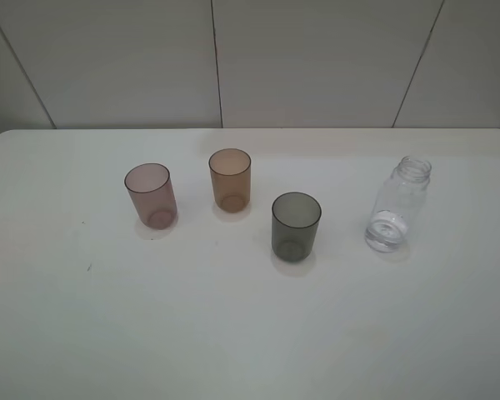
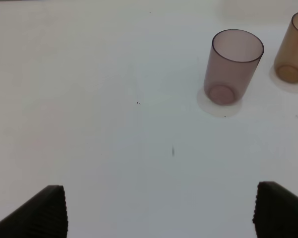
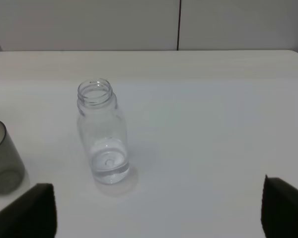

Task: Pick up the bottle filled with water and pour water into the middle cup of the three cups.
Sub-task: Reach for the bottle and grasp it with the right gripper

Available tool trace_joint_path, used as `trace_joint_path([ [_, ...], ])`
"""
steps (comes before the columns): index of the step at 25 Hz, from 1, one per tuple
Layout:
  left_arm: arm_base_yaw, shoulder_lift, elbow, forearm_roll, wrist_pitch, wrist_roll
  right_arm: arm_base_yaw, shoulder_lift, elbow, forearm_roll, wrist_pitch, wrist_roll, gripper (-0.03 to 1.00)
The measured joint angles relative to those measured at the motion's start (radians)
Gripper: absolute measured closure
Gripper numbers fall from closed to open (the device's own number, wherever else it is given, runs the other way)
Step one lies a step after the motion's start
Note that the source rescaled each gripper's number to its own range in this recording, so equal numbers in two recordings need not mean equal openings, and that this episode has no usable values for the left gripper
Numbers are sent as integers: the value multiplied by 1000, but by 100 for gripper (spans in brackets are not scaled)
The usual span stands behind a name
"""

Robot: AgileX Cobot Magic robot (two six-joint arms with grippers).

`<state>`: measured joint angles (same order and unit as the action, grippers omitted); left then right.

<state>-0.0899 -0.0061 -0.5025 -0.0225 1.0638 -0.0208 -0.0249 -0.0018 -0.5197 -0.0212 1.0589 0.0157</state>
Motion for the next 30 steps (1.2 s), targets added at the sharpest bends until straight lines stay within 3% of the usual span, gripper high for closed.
trace_joint_path([
  [27, 0, 0, 0, 0, 0, 0, 0, 0, 0, 0, 0, 0, 18],
  [30, 0, 0, 0, 0, 0, 0, 0, 23, 0, 59, -1, 0, 18],
])
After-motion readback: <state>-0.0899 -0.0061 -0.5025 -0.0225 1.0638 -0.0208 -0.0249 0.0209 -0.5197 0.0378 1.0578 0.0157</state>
